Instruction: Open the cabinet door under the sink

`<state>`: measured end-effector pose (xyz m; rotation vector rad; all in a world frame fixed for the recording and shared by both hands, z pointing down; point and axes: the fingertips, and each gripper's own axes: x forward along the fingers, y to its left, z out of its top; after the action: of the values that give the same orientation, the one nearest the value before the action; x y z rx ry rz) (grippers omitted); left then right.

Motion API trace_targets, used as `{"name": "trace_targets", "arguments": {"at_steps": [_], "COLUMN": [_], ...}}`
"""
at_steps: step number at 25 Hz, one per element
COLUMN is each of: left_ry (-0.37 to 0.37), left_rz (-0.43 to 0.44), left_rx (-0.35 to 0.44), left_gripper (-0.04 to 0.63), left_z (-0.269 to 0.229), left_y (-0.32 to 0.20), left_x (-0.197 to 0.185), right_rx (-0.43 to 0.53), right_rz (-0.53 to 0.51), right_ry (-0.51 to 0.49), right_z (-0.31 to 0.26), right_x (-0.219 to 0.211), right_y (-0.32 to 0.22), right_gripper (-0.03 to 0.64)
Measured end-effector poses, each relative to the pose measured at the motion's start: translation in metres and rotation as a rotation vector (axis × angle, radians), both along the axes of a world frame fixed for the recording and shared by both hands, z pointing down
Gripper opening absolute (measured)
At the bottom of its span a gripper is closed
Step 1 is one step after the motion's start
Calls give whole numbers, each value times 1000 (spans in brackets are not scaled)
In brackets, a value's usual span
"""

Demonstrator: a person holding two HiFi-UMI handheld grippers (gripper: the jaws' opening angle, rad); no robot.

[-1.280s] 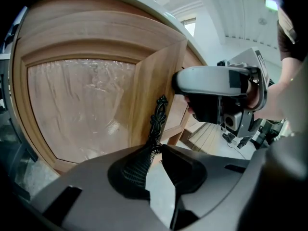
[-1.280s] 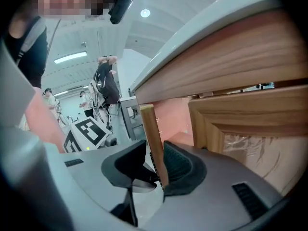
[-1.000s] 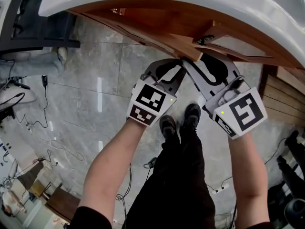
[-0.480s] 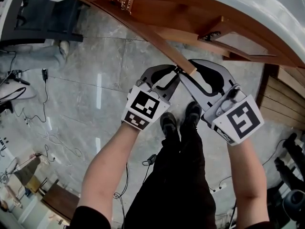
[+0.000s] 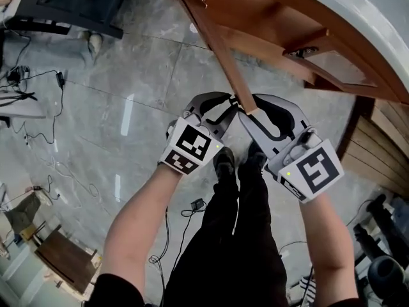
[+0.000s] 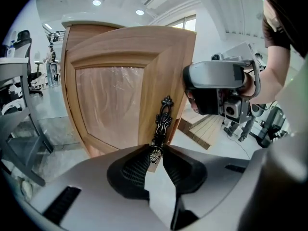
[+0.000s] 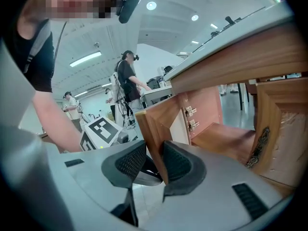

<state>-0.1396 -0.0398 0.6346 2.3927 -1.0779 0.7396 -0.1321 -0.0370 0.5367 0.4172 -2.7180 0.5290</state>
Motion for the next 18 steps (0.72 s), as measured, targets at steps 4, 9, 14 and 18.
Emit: {"name": "trace_targets", "arguments": {"at_steps": [4, 9, 14, 18], "left_ry": [-21, -20, -90, -80], "left_rz": [-26, -57, -87, -154], "left_rx": [2, 2, 17, 26], "left_gripper": [93, 88, 104, 132], "left_z": [0, 2, 5, 0], "left_y": [16, 36, 55, 61], "left_x": [-26, -58, -90, -114], "right_rx": [-28, -79, -83, -89], "right_rz": [-47, -24, -76, -115], "right_ry": [2, -28, -19, -14], "right_z": [0, 1, 0, 1], "right_x": [-23, -49, -82, -103], "right_y": [18, 35, 49, 56], "right_gripper": [129, 140, 138, 130]}}
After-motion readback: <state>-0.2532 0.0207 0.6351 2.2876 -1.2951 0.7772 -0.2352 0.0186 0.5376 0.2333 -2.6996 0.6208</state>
